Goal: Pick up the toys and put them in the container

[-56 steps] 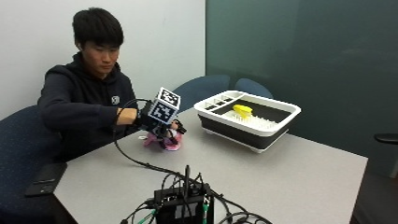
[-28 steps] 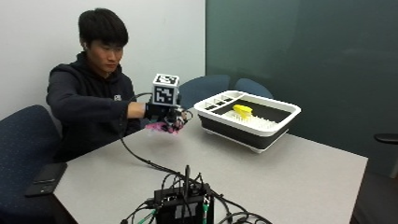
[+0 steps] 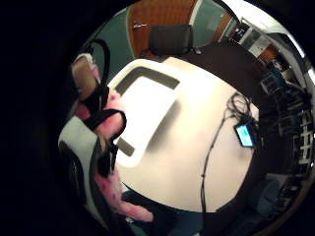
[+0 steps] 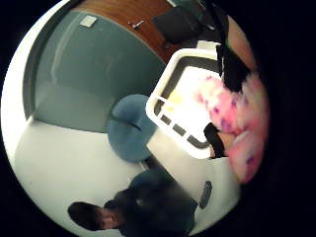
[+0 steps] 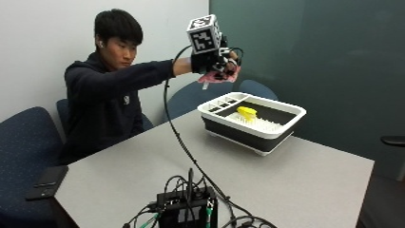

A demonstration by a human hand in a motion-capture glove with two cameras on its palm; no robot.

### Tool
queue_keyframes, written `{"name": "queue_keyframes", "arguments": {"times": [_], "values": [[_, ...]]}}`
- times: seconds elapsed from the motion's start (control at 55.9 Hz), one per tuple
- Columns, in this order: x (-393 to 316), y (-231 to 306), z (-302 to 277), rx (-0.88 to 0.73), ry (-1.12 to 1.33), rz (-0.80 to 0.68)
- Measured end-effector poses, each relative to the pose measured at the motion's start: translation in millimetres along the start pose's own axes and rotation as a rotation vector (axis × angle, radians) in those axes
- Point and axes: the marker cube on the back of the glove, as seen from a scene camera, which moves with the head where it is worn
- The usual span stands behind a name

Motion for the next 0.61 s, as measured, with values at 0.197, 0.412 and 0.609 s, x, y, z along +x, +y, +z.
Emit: {"name": "queue_keyframes", "arguments": {"times": [0.197, 0.412, 0.609], "values": [[-33.7, -37.0, 71.2, -0.178, -0.003, 0.022], [0.8, -40.1, 48.5, -0.127, 0.001, -0.013], [38.7, -5.1, 10.7, -0.095, -0.002, -0.004]]}}
